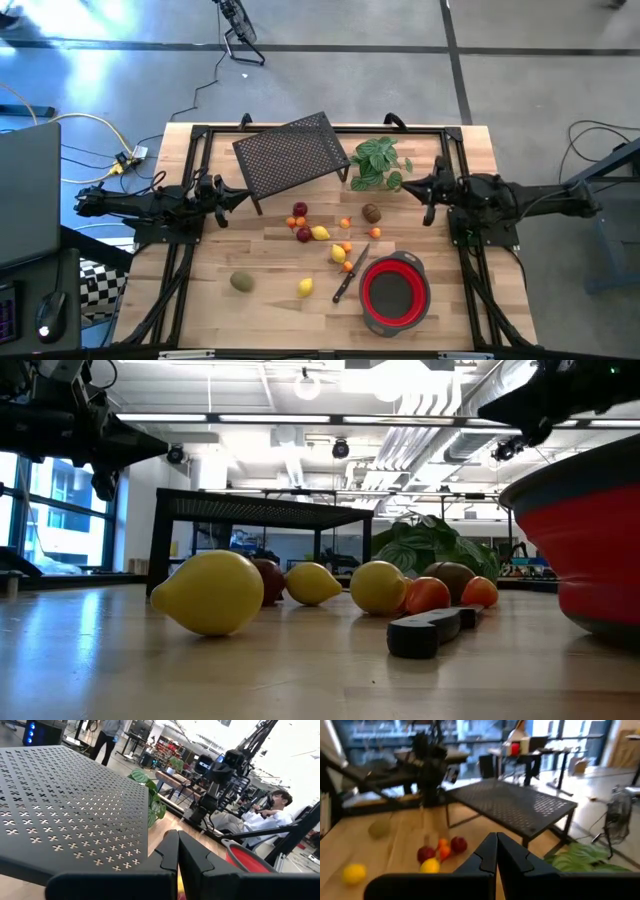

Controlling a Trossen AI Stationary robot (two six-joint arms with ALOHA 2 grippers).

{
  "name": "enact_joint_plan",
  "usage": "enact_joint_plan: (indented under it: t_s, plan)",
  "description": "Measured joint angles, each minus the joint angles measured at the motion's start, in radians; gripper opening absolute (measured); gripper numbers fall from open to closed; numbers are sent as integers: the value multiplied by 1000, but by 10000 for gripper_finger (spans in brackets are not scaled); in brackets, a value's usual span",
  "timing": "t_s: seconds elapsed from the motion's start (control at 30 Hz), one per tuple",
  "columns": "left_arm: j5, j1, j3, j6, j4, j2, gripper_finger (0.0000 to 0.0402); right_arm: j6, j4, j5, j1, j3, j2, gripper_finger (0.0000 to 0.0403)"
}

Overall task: Pick & Place Fruit
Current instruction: Put the red basket on the shelf

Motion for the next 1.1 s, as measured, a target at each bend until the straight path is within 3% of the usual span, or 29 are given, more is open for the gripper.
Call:
enact_joint_plan:
  t_s: [0.27,0.5,0.67,1.1]
  plan:
    - [1,0,0,-19,-34,0,0,0,-161,-110,10,166,185,2]
    - [1,0,1,-43,-42,0,0,6,-317,-139,101,294,308,2]
    - [1,0,1,-43,-44,0,0,24,-359,-142,187,326,355,2]
    - [1,0,1,-45,-48,0,0,266,-429,-141,361,343,514,2]
